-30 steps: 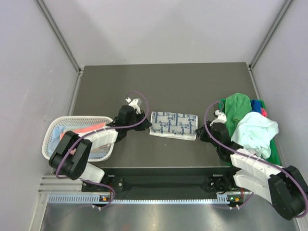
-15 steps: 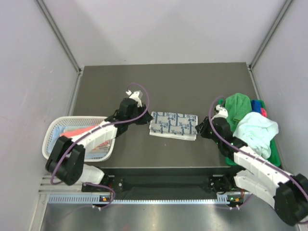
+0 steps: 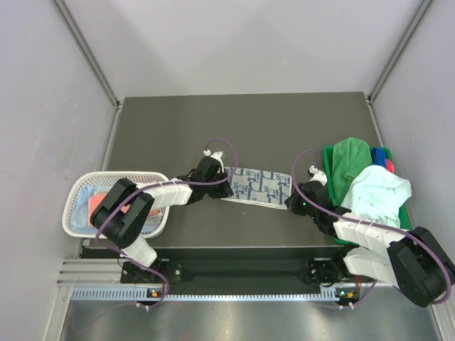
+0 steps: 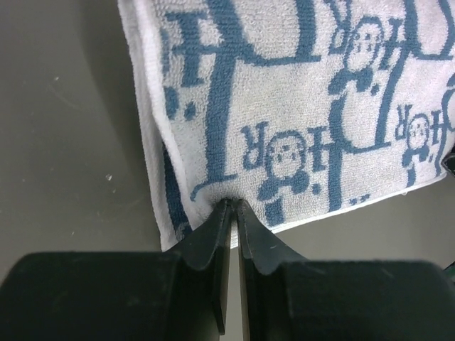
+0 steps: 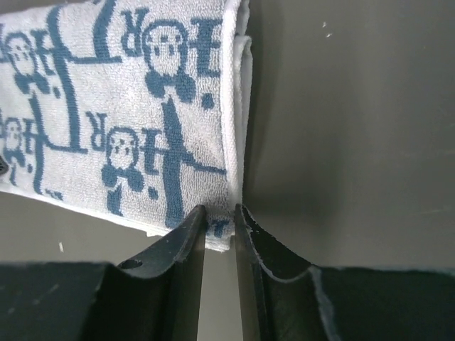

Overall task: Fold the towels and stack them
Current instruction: Fold the towel

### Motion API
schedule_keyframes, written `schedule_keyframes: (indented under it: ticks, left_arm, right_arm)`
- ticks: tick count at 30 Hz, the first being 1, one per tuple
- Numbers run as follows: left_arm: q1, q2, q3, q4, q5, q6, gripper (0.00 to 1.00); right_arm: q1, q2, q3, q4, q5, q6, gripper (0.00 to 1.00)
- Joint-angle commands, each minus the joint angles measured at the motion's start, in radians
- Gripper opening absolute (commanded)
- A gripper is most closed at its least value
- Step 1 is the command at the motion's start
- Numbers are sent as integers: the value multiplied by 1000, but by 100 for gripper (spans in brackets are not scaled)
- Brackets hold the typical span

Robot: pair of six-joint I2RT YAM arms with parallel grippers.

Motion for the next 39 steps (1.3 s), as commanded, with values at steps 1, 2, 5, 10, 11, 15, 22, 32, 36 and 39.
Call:
schedule_keyframes:
  ticks: [1,2,5,10,11,15,22,32,36,39]
  left_arm:
    - [-4,-31,-49,-8,-42,-13,13]
    - [-4,-31,-50,-10,-41,-17,13]
    - [-5,-39,-46,-11,-33,-23,13]
    - [-5,-98,39,-83,-50,-5,21]
    - [-4,-112,80,-135,-59,0,23]
    - [-2,-160,187,-295,-175,12,35]
    - [56,-89,273,-416,-245,27,53]
    - [136,-186,264,-405,-179,21,55]
    - [159,-325,312,-494,-242,24,55]
    - [167,-455,350,-536,-285,30,55]
  right_arm:
    - [17,-53,-38,27,6,29,23]
    - [18,-61,-50,24,6,31,23]
    - [17,-76,-53,9,22,32,24]
    - [18,-94,-12,-38,23,20,24]
    - [17,-99,-1,-60,29,14,23]
    - [15,-156,57,-175,54,-3,24]
    - [17,-210,190,-284,25,-44,27]
    - [93,138,464,-241,43,-55,30]
    - [178,309,644,-250,98,-38,32]
    - [245,441,773,-283,150,-26,39]
